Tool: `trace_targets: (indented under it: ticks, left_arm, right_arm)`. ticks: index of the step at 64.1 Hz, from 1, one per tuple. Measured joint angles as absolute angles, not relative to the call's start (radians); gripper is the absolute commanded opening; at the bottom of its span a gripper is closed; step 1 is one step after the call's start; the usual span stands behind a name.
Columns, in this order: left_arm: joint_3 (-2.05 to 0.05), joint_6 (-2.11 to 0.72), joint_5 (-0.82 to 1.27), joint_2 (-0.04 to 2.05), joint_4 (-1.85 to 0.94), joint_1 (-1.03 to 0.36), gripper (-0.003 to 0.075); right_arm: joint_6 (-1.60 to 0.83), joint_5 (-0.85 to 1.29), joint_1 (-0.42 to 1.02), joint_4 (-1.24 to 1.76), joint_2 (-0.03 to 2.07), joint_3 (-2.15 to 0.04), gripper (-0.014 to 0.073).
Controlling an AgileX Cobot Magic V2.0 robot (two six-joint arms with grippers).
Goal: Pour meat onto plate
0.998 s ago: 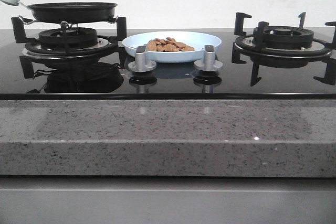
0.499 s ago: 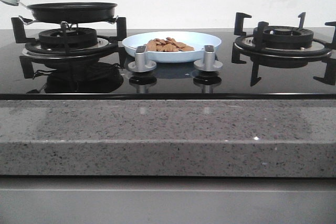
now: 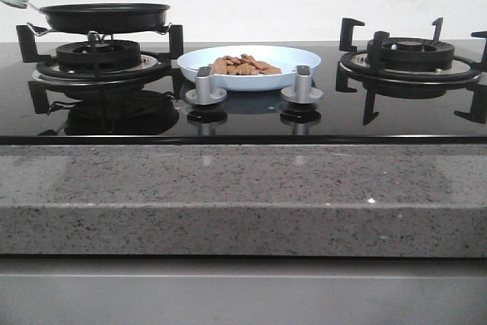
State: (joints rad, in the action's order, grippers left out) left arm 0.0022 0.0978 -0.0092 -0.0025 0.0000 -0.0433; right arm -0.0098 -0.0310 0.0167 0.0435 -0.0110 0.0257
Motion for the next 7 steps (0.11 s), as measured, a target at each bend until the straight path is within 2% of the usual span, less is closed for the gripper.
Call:
trace_targets:
  ticks: [7]
  left_arm:
    - [0.002,0.098,-0.009,-0.002,0.000,-0.043,-0.0020]
  right_arm:
    - [-0.010,-0.031,0.017,0.042,-0.011,0.026,-0.0120]
